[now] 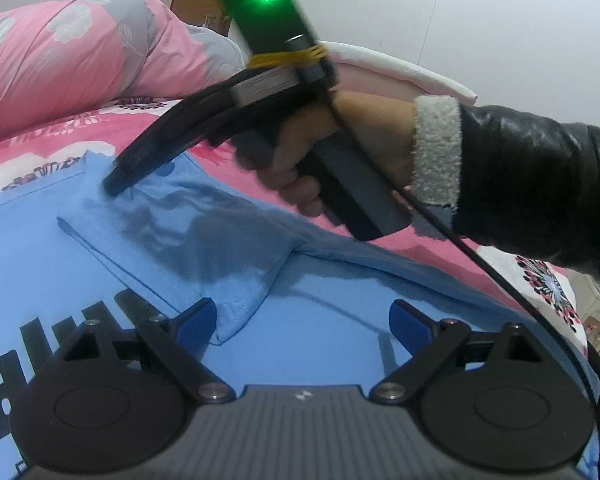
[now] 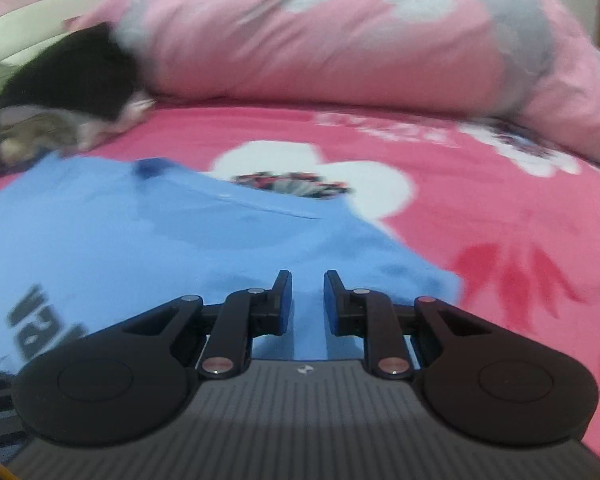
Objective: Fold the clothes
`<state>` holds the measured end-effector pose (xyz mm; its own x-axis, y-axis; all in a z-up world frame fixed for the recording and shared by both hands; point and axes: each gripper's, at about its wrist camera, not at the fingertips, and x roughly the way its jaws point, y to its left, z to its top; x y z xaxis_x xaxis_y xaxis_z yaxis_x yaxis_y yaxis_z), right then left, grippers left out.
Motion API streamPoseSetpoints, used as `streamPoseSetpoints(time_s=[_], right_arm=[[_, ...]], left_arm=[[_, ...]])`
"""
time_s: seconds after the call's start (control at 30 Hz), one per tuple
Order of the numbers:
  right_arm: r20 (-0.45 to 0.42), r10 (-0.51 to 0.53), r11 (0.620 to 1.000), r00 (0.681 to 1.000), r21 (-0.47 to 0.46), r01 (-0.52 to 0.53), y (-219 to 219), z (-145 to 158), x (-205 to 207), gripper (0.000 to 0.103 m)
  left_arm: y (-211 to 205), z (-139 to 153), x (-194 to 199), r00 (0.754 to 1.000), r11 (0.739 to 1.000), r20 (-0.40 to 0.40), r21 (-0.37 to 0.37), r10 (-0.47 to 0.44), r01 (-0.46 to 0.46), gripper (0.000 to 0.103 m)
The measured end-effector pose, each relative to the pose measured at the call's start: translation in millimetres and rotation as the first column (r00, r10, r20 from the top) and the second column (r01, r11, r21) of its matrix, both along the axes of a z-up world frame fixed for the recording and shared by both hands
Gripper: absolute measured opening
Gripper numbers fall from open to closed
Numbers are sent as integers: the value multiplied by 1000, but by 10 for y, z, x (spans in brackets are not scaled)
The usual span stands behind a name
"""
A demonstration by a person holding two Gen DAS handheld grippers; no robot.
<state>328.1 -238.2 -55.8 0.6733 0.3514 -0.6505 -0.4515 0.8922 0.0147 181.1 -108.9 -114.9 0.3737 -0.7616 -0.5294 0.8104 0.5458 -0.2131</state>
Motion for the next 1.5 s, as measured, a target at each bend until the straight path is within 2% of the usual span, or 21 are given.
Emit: streamPoseSetpoints(time_s=[0.07,0.17,0.33,0.43,0.53,0.63,0.8,0.9,1.0,1.07,1.13,1.17,1.23,1.3,1.37,1.43,1.47,1.5], right_arm=[[-18,65,997,998,-42,-66,197,-95,48,17],[12,111,988,994,-106,-109,463,-185,123,17],[45,143,989,989,28,-145,414,68,70,16],[71,61,995,996,75,-67,110,282,-167,16],[87,-67,994,994,93,59,-311,421,-585,16],[85,-179,981,980,96,171,-637,470,-1080,16],[78,-319,947,945,52,316,-984,500,-1829,17],[98,-327,943,940,96,318,-1004,520,-1995,17],[118,-295,948,948,161,275,-843,584,-1979,17],[128,-241,960,962,177,217,-608,669,-1927,17],[140,-185,969,973,191,157,-374,754,-1876,17],[146,-158,972,977,198,127,-256,796,-1850,17],[156,-96,976,983,207,63,22,904,-1775,17],[157,-28,979,987,205,-5,369,1070,-1673,17],[150,47,973,988,217,-80,765,1226,-1554,17],[130,102,964,986,233,-130,1162,1354,-1413,21],[118,123,960,985,236,-148,1360,1410,-1341,24],[106,140,959,985,233,-161,1551,1455,-1270,25]], left_arm=[[-1,-4,3,1000,1000,-2,-3,0,0,94],[9,-3,14,1000,1000,-10,-13,1,-1,94],[28,-8,23,1000,1000,-23,-31,2,-3,94],[32,-9,25,1000,999,-30,-34,3,-4,94],[14,-2,33,999,1000,-32,-16,7,-8,94],[-6,10,28,999,1000,-31,16,15,-15,94],[6,67,-120,997,991,-29,119,69,-65,95],[208,190,-271,989,982,-53,140,134,-126,94],[593,399,-444,969,963,-33,128,244,-238,94],[991,540,-591,925,921,-8,94,381,-378,95],[1415,636,-701,850,850,-15,43,527,-526,95],[1628,669,-741,800,801,-29,16,599,-599,95],[2091,680,-789,660,660,-80,-33,747,-751,96],[2484,636,-795,534,532,-124,-51,837,-845,96],[2802,556,-724,432,431,-137,-39,892,-902,94],[3049,453,-598,337,337,-124,-20,933,-941,88],[3148,396,-505,299,300,-123,-10,946,-954,81],[3245,351,-417,276,279,-137,-2,951,-960,73]])
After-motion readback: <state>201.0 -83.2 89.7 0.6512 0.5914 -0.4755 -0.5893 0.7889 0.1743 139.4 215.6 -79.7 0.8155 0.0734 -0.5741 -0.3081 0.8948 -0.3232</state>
